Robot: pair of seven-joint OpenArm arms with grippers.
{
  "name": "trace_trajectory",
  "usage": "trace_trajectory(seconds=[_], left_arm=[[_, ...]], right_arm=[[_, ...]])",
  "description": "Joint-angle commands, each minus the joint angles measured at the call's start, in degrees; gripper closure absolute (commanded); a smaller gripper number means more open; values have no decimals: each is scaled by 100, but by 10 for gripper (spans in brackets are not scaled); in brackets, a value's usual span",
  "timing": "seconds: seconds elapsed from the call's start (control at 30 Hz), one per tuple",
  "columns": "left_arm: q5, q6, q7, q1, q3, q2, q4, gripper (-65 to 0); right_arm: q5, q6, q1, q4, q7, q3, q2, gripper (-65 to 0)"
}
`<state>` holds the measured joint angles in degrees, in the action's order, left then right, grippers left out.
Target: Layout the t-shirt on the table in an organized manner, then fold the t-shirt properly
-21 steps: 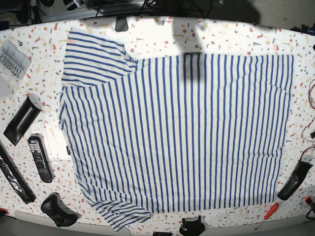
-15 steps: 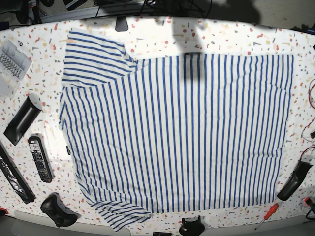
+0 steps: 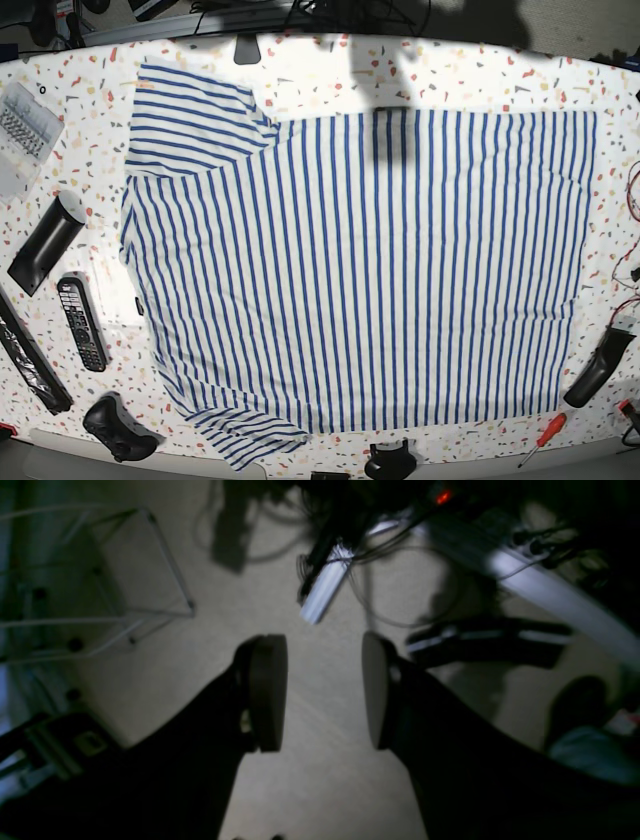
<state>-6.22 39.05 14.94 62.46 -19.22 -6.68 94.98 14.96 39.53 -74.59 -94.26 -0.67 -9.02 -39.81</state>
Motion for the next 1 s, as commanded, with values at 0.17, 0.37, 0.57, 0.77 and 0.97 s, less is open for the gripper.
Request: trace_trajectory(seconds=[0.17, 0.37, 0.57, 0.77, 0.97], left_arm=[[-74, 39, 391, 310, -22, -17, 1405, -193], [-181, 42, 490, 273, -22, -20, 2551, -193], [-181, 42, -511, -247, -22, -437, 3064, -194], [-179, 42, -1478, -1311, -22, -798, 3062, -193], [-177, 42, -804, -2457, -22, -798, 3058, -193]], right_arm=[[48, 47, -41, -1115, -514, -927, -66, -243], [46, 47, -41, -1934, -575, -1482, -85, -243], [24, 47, -41, -2712, -586, -1871, -83, -243], [-31, 47, 479, -2938, -599, -2028, -83, -243], [-789, 47, 1698, -2938, -345, -1978, -83, -243]])
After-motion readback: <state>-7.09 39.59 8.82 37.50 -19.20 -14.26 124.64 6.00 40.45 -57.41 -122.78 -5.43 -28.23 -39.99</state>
